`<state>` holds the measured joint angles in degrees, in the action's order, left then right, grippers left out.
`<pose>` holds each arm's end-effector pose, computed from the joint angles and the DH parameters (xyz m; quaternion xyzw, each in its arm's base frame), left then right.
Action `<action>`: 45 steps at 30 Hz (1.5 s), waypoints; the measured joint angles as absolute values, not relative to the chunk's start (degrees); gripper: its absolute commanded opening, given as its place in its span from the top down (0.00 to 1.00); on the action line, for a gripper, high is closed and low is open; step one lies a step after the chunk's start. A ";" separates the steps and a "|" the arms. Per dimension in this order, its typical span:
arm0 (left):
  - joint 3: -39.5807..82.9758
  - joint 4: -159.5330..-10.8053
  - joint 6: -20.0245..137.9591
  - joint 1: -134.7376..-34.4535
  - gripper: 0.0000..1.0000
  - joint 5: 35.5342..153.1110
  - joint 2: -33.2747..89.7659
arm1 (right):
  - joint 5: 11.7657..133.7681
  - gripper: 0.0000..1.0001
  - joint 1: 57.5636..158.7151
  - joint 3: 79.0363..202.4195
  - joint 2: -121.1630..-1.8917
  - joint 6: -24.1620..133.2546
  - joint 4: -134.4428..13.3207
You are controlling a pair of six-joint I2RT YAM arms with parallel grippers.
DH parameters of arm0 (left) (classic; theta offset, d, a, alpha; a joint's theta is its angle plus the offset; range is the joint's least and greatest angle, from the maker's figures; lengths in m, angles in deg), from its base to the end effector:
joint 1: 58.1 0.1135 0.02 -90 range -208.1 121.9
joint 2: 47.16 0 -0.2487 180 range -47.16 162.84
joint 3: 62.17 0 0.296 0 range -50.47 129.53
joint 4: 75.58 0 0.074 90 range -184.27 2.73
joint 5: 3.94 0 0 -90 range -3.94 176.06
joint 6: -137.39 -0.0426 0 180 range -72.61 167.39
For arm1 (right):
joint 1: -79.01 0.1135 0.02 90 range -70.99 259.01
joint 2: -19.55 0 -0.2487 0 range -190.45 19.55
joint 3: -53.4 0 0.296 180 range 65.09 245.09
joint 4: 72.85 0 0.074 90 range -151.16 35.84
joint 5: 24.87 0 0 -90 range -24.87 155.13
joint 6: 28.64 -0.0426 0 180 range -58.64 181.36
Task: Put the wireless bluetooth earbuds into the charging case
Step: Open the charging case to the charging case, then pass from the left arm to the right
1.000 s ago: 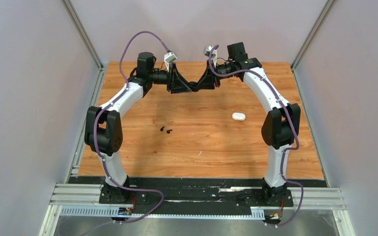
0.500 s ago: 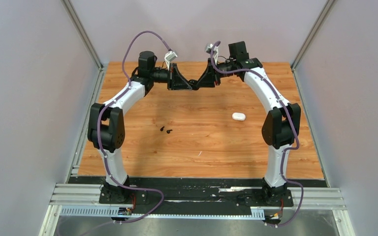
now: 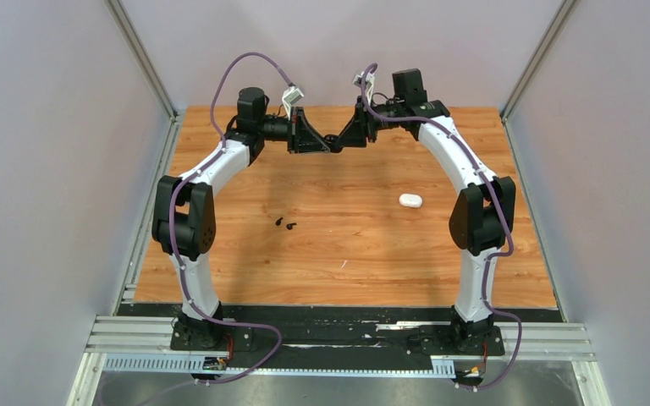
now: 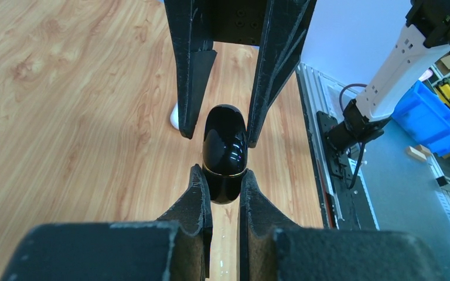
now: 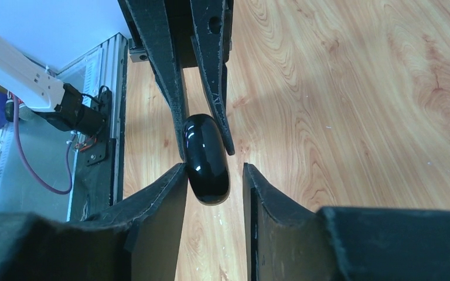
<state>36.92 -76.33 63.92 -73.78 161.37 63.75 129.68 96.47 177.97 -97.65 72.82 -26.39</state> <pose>0.4522 -0.1697 0.2667 0.3775 0.6206 -0.5953 0.3435 0.4644 0.1864 0.3145 -0.4129 0.6819 0.5005 0.3377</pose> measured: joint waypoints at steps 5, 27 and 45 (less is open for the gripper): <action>37.16 -76.55 63.59 -73.78 1.00 161.02 63.80 | 129.07 0.62 96.31 177.97 -97.70 69.28 -28.45; 37.71 -79.81 61.32 -74.52 1.00 161.89 63.82 | 124.78 0.62 94.94 177.78 -97.74 67.43 -32.21; 37.58 -78.34 64.08 -74.50 0.58 158.99 63.82 | 127.58 1.00 94.56 175.98 -97.74 68.85 -33.02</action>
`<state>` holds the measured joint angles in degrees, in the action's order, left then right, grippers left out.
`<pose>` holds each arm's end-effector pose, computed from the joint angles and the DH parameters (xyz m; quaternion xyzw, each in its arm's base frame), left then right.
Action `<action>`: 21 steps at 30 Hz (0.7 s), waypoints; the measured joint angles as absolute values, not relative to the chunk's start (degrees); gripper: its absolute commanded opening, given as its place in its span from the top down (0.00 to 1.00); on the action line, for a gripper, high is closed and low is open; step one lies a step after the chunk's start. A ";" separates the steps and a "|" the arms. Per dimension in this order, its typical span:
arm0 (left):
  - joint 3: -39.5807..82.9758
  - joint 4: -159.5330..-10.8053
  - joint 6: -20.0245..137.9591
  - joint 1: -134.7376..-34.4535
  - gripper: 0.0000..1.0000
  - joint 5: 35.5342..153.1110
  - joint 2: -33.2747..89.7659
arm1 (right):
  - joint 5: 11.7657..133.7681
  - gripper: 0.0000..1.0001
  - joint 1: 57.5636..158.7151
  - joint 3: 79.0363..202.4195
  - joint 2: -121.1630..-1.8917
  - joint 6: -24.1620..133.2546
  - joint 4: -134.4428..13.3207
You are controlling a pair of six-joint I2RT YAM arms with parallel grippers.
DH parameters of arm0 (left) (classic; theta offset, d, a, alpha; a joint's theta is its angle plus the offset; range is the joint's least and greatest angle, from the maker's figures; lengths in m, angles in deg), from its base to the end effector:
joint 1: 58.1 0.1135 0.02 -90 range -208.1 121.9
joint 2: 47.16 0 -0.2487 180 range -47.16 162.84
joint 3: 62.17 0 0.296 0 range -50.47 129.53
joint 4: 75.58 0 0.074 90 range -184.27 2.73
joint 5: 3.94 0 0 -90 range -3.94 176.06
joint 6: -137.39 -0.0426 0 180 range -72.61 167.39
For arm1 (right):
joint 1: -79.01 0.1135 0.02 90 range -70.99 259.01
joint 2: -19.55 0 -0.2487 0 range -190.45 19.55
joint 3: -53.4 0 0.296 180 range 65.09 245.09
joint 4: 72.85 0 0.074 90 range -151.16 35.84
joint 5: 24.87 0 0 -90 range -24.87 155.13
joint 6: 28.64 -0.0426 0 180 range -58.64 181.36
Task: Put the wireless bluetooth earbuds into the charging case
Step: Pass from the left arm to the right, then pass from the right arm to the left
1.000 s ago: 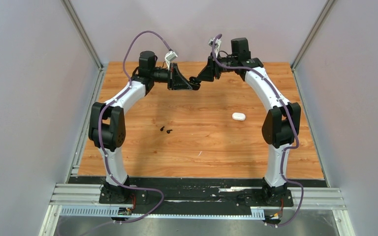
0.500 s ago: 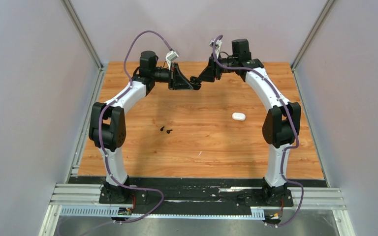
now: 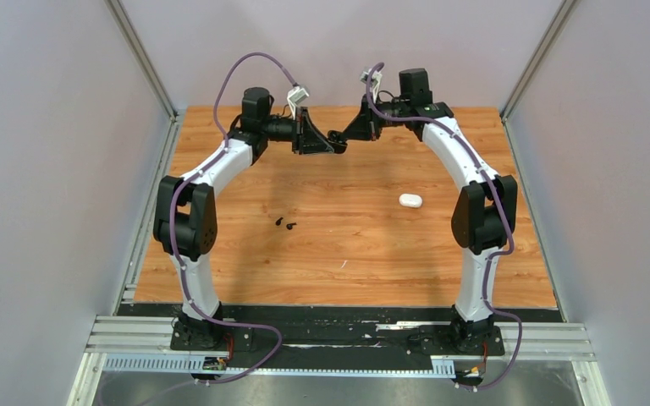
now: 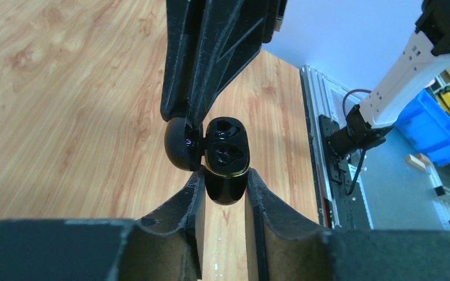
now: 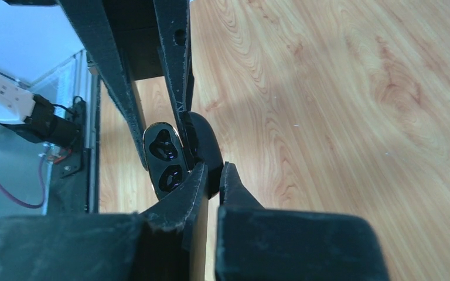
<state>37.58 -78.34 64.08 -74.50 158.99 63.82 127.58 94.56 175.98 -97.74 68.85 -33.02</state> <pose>0.4522 -0.1755 0.2672 0.3643 0.6346 -0.5899 0.3413 0.4773 0.1720 0.3087 -0.3875 0.6935 0.4857 0.3647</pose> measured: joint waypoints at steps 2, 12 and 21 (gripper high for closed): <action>38.67 -82.30 62.02 -74.54 0.49 157.15 63.82 | 126.99 1.00 94.59 175.98 -97.74 70.57 -32.60; 53.12 -108.79 53.47 -72.99 0.41 153.63 64.89 | 120.43 1.00 95.81 166.26 -90.59 95.97 -30.57; 56.94 -121.47 48.08 -73.84 0.40 151.14 67.53 | 116.98 1.00 100.01 164.73 -89.31 108.28 -30.55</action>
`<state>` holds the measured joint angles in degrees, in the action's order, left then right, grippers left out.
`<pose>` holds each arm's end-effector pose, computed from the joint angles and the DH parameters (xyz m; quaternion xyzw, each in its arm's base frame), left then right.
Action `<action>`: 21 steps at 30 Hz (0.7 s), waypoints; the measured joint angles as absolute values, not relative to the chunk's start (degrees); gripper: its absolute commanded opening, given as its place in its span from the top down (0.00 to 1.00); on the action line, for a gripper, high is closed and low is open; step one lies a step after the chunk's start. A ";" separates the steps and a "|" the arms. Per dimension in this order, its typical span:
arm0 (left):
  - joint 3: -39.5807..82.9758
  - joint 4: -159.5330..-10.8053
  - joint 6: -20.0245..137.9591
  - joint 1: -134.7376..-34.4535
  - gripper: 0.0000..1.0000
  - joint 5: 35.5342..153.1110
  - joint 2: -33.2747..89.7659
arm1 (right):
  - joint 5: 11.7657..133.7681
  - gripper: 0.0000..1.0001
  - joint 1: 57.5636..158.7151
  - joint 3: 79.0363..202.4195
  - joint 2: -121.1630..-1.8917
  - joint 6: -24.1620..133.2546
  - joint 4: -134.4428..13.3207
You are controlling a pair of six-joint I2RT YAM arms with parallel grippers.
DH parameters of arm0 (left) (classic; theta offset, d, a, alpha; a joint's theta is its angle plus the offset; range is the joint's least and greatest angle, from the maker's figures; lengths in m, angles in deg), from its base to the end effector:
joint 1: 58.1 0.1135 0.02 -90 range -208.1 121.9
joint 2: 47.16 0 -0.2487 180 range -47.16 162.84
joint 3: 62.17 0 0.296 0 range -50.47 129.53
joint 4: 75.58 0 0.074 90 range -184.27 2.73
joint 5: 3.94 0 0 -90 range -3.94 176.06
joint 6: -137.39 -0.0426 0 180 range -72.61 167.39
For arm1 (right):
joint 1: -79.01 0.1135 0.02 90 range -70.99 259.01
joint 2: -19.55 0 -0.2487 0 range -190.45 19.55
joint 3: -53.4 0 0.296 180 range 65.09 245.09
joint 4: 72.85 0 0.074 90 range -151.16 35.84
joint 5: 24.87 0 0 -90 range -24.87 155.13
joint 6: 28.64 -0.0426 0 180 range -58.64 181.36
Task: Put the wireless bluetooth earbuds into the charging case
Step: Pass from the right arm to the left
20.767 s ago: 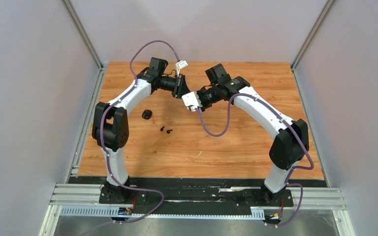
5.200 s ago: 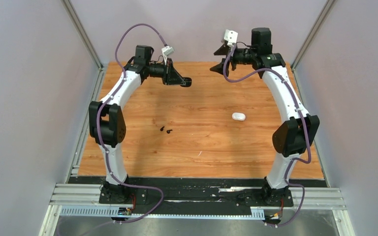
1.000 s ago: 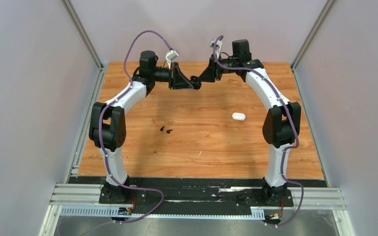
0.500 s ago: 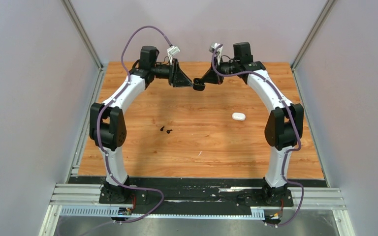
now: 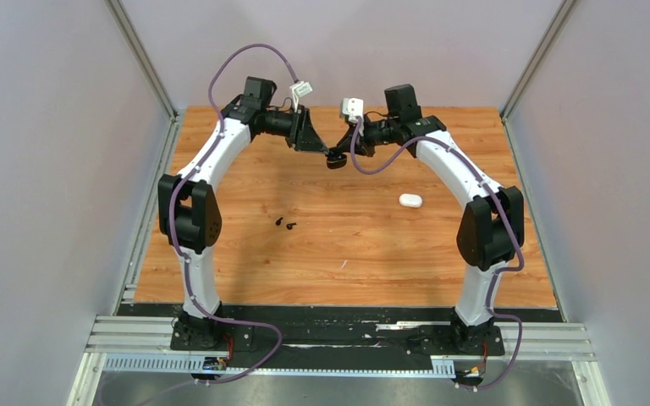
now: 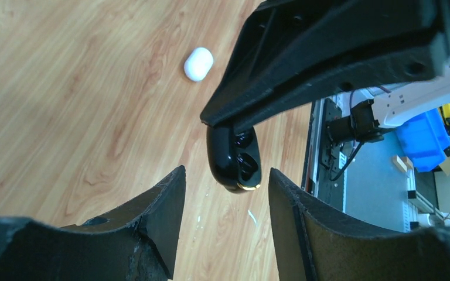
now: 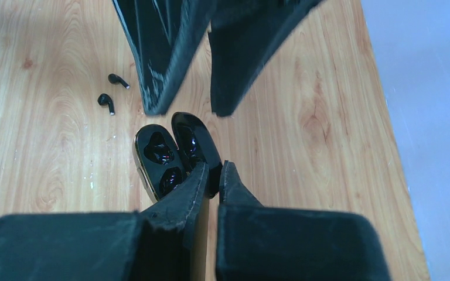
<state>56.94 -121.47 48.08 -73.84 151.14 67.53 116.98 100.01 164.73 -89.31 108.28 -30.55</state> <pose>0.4591 -0.1695 0.3014 0.3198 0.7330 -0.5348 0.2728 0.4297 0.2008 0.2974 -0.6088 0.5721 0.3004 0.4604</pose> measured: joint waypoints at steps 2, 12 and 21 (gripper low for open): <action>57.16 -123.04 47.49 -74.37 0.41 150.44 68.36 | 116.65 1.00 100.77 164.71 -89.31 109.65 -30.52; 58.41 -125.69 47.16 -75.16 0.63 150.11 69.33 | 115.28 1.00 103.55 164.12 -88.37 114.59 -30.50; 59.35 -127.04 47.11 -75.16 0.69 150.68 69.98 | 114.38 1.00 104.09 163.59 -87.69 115.95 -30.48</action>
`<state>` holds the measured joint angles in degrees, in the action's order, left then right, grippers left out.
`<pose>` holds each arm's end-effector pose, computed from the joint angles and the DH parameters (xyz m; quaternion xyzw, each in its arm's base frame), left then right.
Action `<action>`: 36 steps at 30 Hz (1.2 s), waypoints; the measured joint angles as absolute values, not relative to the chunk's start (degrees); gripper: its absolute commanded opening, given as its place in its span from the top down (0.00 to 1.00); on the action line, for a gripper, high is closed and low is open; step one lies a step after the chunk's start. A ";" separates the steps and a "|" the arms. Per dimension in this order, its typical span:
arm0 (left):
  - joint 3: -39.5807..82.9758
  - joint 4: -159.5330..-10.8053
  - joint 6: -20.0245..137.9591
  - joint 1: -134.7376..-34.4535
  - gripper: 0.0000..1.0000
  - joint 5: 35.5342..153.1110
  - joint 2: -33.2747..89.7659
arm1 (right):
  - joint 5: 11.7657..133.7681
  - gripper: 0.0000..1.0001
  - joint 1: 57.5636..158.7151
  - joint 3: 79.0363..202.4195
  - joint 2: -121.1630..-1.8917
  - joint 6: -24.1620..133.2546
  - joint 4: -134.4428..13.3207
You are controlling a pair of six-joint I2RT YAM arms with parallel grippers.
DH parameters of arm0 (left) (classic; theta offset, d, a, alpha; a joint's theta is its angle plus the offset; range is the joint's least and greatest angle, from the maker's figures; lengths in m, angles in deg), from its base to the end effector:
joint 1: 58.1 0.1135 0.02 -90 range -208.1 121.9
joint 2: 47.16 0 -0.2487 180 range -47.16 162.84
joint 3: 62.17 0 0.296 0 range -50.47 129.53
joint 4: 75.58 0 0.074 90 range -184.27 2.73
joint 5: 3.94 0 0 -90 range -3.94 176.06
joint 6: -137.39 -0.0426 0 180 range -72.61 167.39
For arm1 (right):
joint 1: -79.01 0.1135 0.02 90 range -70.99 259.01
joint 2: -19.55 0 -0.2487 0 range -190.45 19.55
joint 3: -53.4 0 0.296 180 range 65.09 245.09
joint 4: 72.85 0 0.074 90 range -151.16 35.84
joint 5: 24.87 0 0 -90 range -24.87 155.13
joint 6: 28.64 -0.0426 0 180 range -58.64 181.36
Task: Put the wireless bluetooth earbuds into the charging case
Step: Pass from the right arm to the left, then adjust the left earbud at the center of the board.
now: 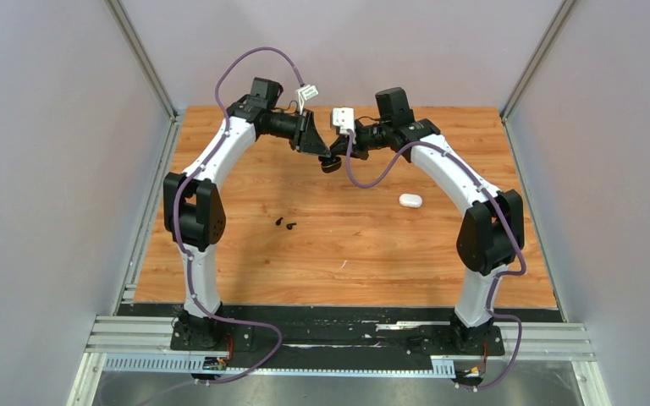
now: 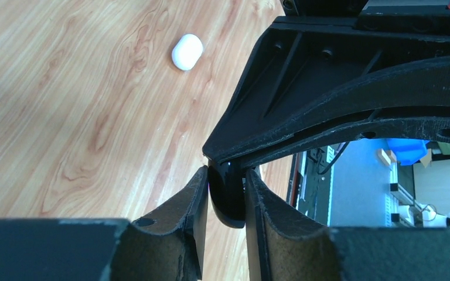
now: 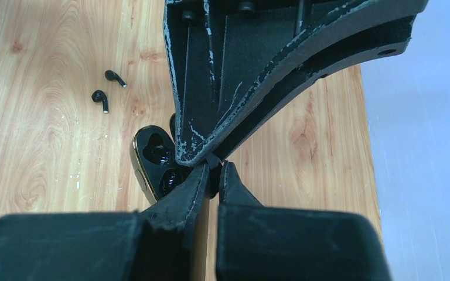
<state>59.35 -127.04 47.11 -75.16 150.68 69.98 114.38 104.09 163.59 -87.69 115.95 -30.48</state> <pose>0.4585 -0.1810 0.2899 0.3119 0.7481 -0.5372 0.2333 0.4102 0.2276 0.3016 -0.6632 0.5171 0.2654 0.4715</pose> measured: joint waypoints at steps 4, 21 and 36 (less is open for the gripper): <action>61.01 -129.60 46.44 -75.16 0.90 150.55 70.92 | 114.12 0.95 104.14 163.46 -87.69 115.95 -30.50; 61.36 -131.87 42.48 -73.71 1.00 147.25 71.25 | 115.15 0.64 100.51 163.40 -81.68 105.26 -30.15; 50.19 -136.09 31.03 -67.68 1.00 133.17 58.14 | 120.92 0.68 98.48 160.36 -86.59 91.05 -31.22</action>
